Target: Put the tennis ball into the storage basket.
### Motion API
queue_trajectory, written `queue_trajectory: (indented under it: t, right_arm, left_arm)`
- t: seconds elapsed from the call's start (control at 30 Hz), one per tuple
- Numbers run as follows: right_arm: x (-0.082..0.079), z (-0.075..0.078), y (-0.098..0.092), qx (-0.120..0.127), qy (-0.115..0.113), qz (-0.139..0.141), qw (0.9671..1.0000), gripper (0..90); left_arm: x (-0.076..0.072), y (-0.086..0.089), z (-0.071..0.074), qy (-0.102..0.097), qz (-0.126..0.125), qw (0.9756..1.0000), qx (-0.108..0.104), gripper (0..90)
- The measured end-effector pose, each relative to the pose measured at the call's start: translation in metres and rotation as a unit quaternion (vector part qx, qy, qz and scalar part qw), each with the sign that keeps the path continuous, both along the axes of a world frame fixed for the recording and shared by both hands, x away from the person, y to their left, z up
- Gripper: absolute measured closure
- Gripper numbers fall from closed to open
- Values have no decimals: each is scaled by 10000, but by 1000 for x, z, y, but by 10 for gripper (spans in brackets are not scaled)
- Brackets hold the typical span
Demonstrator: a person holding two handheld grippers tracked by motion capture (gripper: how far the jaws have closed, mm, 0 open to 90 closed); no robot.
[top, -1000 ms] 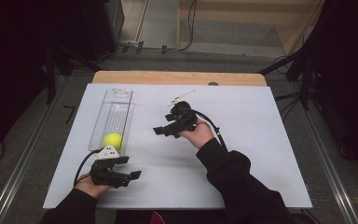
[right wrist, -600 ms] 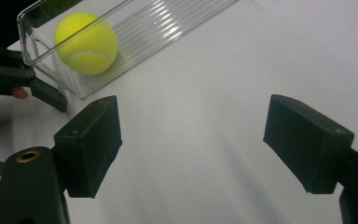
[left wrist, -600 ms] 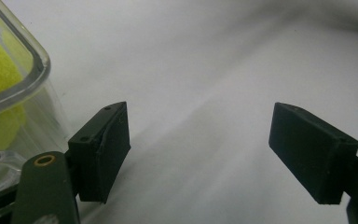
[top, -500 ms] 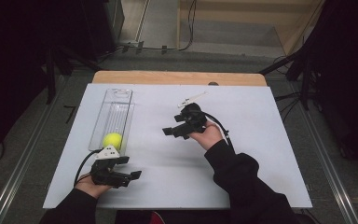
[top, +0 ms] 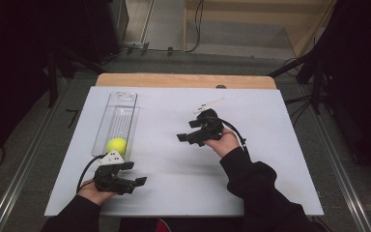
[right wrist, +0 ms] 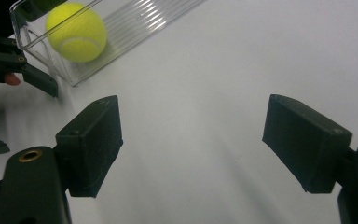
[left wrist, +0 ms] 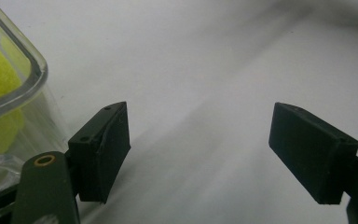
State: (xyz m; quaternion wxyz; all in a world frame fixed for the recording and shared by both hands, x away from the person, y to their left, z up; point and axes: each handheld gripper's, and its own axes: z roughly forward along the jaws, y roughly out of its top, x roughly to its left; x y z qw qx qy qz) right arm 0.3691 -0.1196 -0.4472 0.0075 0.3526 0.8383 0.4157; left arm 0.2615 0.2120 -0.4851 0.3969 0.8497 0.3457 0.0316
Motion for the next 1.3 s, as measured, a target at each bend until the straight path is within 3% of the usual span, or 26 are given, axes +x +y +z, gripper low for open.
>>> queue_trajectory:
  t: [0.83,1.3]
  right_arm:
    - [-26,-2,-43,-55,-48,-183,9998,177]
    - [-48,-11,-67,-4,-3,-375,9993,177]
  left_arm:
    - [0,0,1,-7,6,10000,-12,212]
    - [0,0,1,-23,11,10000,-7,212]
